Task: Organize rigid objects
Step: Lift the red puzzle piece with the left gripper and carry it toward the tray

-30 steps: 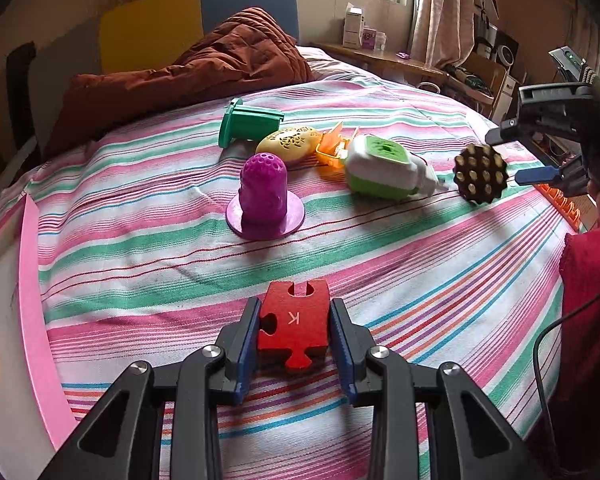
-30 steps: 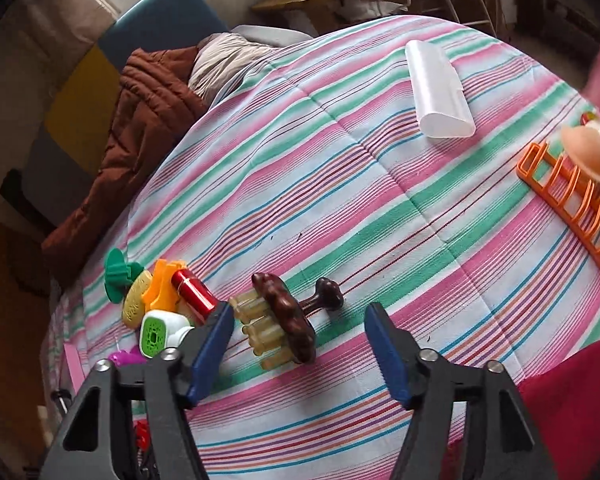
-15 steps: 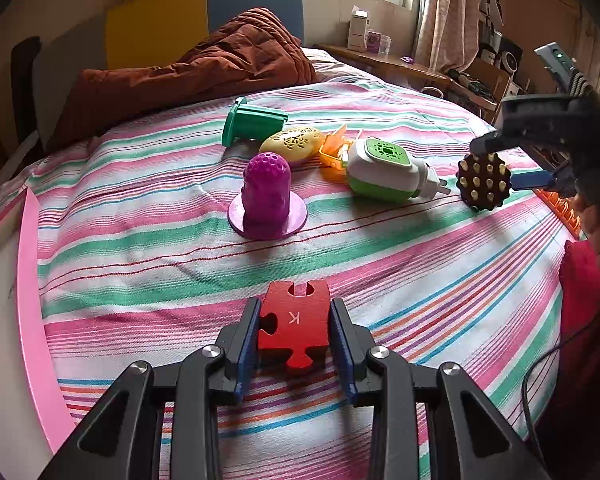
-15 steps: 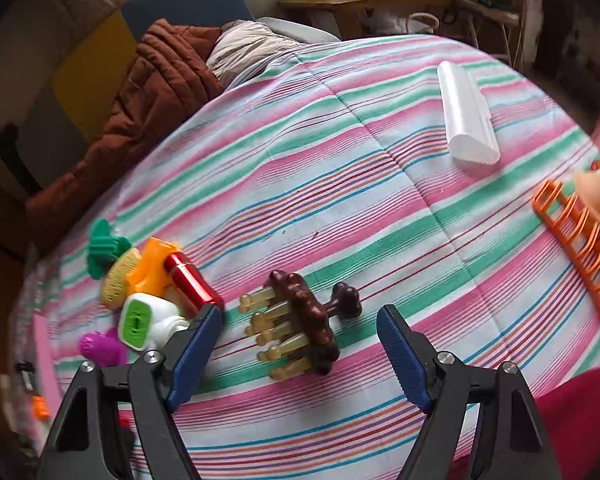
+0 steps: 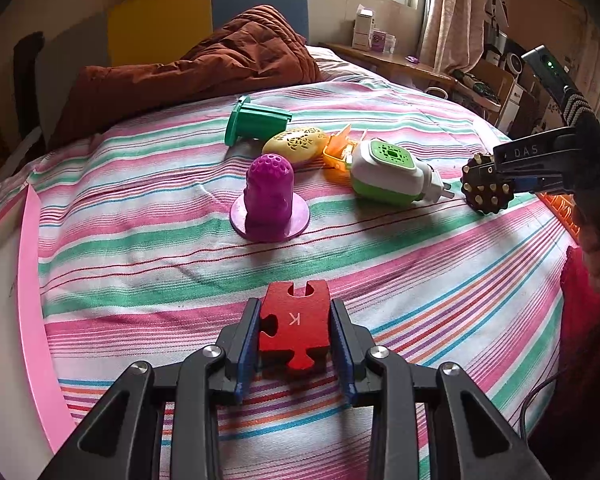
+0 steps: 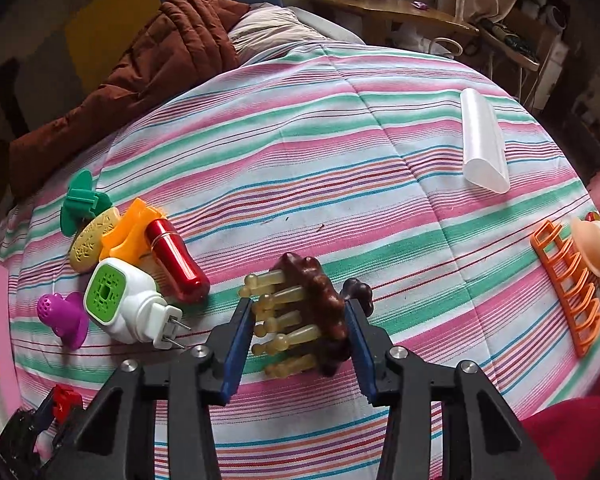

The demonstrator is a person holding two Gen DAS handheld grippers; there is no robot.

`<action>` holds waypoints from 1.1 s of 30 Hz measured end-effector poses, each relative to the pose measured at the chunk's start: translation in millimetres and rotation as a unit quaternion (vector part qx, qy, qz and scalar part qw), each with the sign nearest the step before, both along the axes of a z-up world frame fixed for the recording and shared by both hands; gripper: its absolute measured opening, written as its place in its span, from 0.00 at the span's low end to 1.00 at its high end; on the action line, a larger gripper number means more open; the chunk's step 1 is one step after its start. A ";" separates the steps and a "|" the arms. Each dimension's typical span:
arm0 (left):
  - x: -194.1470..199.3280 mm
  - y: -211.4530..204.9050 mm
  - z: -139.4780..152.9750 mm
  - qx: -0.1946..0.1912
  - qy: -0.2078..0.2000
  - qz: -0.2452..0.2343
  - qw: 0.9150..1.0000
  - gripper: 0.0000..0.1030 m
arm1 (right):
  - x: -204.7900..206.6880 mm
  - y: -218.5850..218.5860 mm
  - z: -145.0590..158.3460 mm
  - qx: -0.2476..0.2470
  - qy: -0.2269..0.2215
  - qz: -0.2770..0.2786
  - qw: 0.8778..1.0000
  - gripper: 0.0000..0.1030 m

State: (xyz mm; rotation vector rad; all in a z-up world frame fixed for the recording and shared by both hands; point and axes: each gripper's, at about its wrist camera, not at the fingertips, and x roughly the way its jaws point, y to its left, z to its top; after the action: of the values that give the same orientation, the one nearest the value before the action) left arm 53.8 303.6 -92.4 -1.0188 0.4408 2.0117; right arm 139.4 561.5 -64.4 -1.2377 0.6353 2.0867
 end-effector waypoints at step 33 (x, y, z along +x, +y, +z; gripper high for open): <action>-1.2 -62.5 67.8 0.040 0.009 0.073 0.996 0.32 | -3.9 -3.6 -1.8 0.018 -0.004 0.010 1.000 0.45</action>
State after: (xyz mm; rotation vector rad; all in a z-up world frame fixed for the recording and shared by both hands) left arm 52.6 241.1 -24.6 -1.0096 0.2988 2.1523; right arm 135.6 557.9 -66.3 -1.2356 0.5814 2.1000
